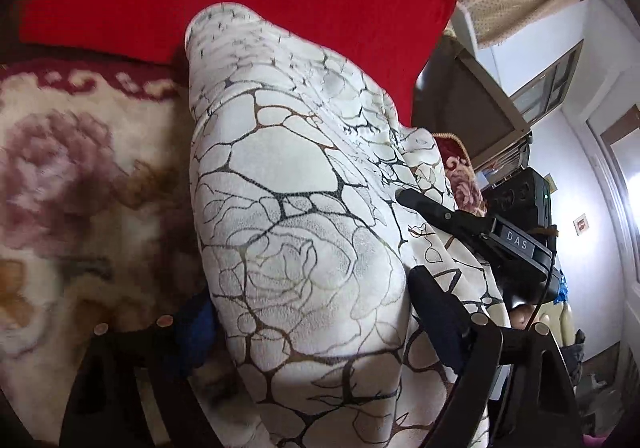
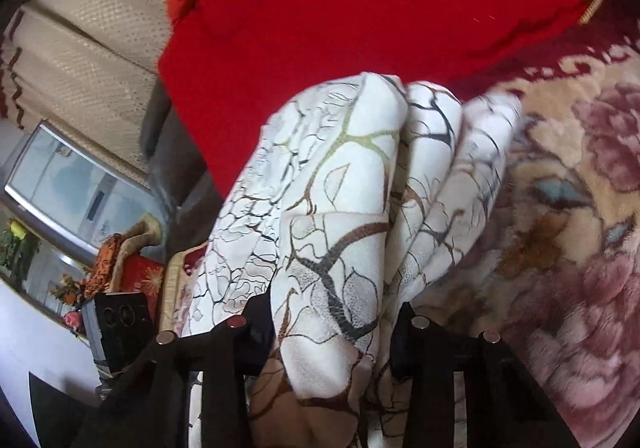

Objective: Fold large clothes

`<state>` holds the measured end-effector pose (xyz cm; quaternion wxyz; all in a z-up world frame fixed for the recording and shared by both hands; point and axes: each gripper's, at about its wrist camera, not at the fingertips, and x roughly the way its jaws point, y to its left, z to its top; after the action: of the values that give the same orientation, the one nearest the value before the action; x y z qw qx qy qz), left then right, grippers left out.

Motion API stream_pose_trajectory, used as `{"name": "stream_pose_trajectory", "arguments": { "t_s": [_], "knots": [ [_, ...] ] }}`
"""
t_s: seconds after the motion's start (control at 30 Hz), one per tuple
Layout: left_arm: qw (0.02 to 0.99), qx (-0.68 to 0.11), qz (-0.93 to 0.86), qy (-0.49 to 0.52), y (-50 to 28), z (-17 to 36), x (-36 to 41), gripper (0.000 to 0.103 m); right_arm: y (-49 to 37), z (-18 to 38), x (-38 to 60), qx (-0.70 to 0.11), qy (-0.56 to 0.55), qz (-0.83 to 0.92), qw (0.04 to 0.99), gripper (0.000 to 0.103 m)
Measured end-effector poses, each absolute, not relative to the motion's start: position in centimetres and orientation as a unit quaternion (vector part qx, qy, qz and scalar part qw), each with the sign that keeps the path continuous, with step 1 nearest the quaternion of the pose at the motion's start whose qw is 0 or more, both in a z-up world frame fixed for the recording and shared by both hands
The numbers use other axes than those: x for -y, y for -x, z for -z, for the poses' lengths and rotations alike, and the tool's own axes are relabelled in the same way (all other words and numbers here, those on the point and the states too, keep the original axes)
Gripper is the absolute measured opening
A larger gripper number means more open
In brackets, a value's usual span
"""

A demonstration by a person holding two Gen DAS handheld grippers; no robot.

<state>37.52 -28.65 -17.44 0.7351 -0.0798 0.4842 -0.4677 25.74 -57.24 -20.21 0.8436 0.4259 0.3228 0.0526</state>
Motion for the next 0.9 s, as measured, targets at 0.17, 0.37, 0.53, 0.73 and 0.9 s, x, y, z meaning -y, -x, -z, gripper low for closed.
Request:
{"name": "stream_pose_trajectory", "arguments": {
  "t_s": [0.17,0.37,0.53,0.73,0.9],
  "knots": [
    [0.769,-0.450,0.448,0.072,-36.6,13.5,23.3,0.089,-26.3,17.1,53.0,-0.299,-0.415,-0.087,0.855,0.041],
    [0.804,-0.436,0.402,0.042,-35.4,13.3,17.9,0.089,-27.1,16.6,46.8,-0.274,-0.416,-0.127,0.858,0.041],
    [0.805,-0.507,0.308,-0.021,-36.4,20.1,18.1,0.091,-29.8,24.8,43.9,-0.343,-0.464,-0.108,0.810,0.044],
    [0.834,-0.472,0.280,-0.065,-35.1,20.7,19.6,0.091,-31.2,26.1,42.7,-0.363,-0.436,-0.082,0.819,0.047],
    [0.845,-0.461,0.260,-0.072,-33.5,20.8,20.7,0.096,-31.7,25.9,41.7,-0.356,-0.427,-0.082,0.827,0.048]
  ]
}}
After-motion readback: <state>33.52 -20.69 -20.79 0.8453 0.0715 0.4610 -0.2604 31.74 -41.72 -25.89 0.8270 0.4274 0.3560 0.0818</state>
